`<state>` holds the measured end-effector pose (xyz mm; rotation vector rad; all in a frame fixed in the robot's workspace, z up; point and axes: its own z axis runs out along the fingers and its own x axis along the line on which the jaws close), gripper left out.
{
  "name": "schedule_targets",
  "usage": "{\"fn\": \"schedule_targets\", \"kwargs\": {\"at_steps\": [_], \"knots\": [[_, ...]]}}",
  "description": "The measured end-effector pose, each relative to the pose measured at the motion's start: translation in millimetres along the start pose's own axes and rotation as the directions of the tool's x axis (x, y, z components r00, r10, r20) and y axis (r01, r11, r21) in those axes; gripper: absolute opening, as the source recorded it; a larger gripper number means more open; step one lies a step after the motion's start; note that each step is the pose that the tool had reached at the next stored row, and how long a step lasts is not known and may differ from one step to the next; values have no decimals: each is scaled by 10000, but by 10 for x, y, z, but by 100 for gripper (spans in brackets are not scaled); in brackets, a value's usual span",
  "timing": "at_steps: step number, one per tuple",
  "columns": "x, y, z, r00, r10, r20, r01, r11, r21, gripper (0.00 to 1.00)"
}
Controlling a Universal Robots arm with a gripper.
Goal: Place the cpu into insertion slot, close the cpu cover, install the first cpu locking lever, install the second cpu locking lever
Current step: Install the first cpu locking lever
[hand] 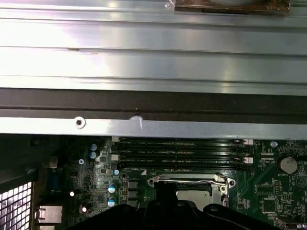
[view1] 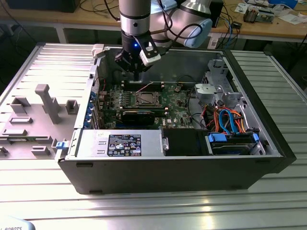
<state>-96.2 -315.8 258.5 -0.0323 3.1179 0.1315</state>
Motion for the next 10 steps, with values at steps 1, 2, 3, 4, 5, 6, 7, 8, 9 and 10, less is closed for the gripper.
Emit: {"fn": "schedule_targets", "kwargs": {"at_steps": [1,2,3,4,5,6,7,8,9,10], "knots": [[-24,-1,9,10000,6,2,-6,10000,-1,11],[-36,-2,15,10000,7,2,-7,10000,-2,11],[-49,-3,23,10000,8,1,-8,10000,0,11],[-56,-4,33,10000,7,0,-7,10000,1,11],[-60,-5,46,10000,6,0,-6,10000,1,11],[-66,-7,66,10000,8,2,-8,10000,-4,11],[-70,-8,78,10000,8,1,-8,10000,-12,11],[-76,-10,93,10000,8,2,-8,10000,-33,11],[-79,-10,102,10000,8,3,-8,10000,-52,11],[-79,-11,105,10000,9,1,-9,10000,-58,11]]}}
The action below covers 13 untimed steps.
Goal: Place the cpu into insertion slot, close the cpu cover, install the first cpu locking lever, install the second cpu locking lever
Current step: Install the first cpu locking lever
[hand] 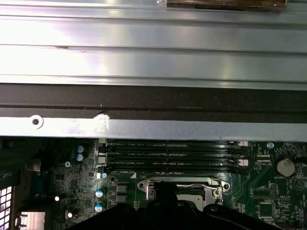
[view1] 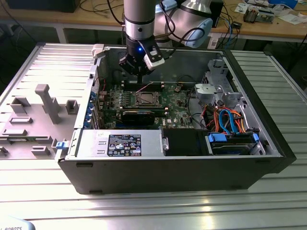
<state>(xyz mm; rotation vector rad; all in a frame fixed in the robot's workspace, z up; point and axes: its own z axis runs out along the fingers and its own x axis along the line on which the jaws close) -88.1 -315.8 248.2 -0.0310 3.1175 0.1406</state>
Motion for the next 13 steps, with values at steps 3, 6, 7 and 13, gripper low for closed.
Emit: {"fn": "schedule_targets", "kwargs": {"at_steps": [3,6,7,13], "knots": [[0,0,4,10000,0,1,0,10000,-1,11],[0,0,5,10000,-1,1,1,10000,-1,11],[0,0,4,10000,0,0,0,10000,-1,11],[0,0,5,10000,-1,0,1,10000,-2,11]]}}
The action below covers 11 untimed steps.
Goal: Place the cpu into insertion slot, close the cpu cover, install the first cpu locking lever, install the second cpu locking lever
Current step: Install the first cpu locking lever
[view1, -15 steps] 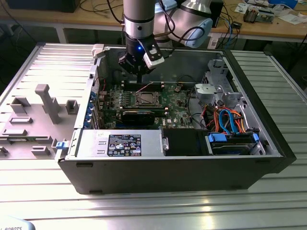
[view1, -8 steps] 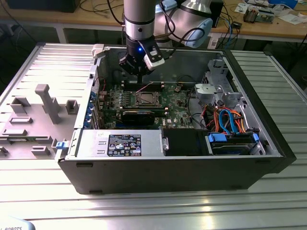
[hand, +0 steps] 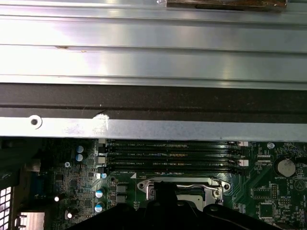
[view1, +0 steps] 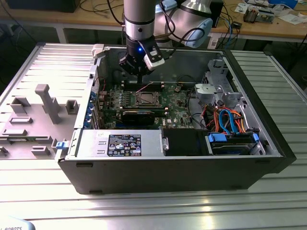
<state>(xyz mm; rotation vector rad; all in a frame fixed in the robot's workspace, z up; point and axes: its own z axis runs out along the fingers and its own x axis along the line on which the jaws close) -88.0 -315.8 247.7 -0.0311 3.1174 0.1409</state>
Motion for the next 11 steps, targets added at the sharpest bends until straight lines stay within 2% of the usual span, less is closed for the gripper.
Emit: {"fn": "schedule_targets", "kwargs": {"at_steps": [2,4,8,11], "knots": [[-11,-1,10,10000,-1,3,1,10000,-14,11],[-88,-3,38,10000,0,0,0,10000,-12,11],[-113,5,51,10000,-6,-1,6,10000,-11,11],[-133,16,85,10000,-16,-1,16,10000,-11,11]]}}
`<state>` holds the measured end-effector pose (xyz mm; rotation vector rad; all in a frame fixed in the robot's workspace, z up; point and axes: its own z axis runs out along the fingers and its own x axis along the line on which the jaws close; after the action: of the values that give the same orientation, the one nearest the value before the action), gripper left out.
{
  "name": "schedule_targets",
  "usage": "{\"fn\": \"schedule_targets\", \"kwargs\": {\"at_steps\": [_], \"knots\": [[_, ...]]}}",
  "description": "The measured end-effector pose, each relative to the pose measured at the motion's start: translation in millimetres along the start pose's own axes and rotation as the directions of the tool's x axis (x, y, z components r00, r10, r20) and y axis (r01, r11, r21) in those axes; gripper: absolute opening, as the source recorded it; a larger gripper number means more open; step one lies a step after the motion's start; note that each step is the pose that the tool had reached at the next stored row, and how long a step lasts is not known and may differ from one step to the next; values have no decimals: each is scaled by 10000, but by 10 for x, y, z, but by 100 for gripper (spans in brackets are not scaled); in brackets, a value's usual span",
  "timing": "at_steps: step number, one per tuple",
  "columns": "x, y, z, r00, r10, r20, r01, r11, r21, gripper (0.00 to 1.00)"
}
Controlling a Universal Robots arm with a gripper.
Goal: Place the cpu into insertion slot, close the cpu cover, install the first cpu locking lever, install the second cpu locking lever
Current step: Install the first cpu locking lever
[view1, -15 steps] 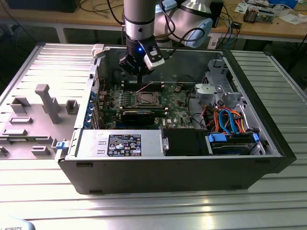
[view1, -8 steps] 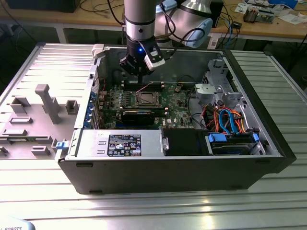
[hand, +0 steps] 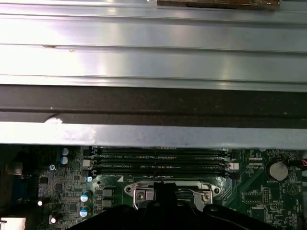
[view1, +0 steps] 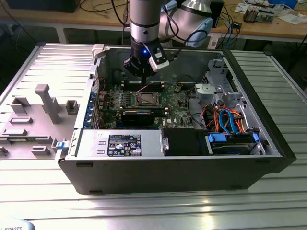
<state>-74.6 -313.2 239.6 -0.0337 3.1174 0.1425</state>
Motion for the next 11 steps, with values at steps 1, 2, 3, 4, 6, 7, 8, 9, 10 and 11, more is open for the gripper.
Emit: {"fn": "schedule_targets", "kwargs": {"at_steps": [1,2,3,4,6,7,8,9,10,11], "knots": [[-1,6,17,10000,-47,-5,47,10000,-1,11],[-1,7,28,9999,-152,-14,152,9999,-5,11],[-1,7,36,9996,-270,-24,270,9996,-7,11],[-4,7,42,9994,-347,-32,347,9994,-8,11],[-21,17,52,9993,-366,-34,366,9993,-9,11],[-32,25,56,9993,-366,-33,366,9993,-10,11],[-38,31,58,9993,-365,-34,365,9993,-9,11],[-47,37,64,9993,-365,-33,365,9993,-10,11],[-52,38,67,9993,-366,-33,366,9993,-10,11],[-57,40,69,9993,-365,-34,365,9993,-9,11]]}}
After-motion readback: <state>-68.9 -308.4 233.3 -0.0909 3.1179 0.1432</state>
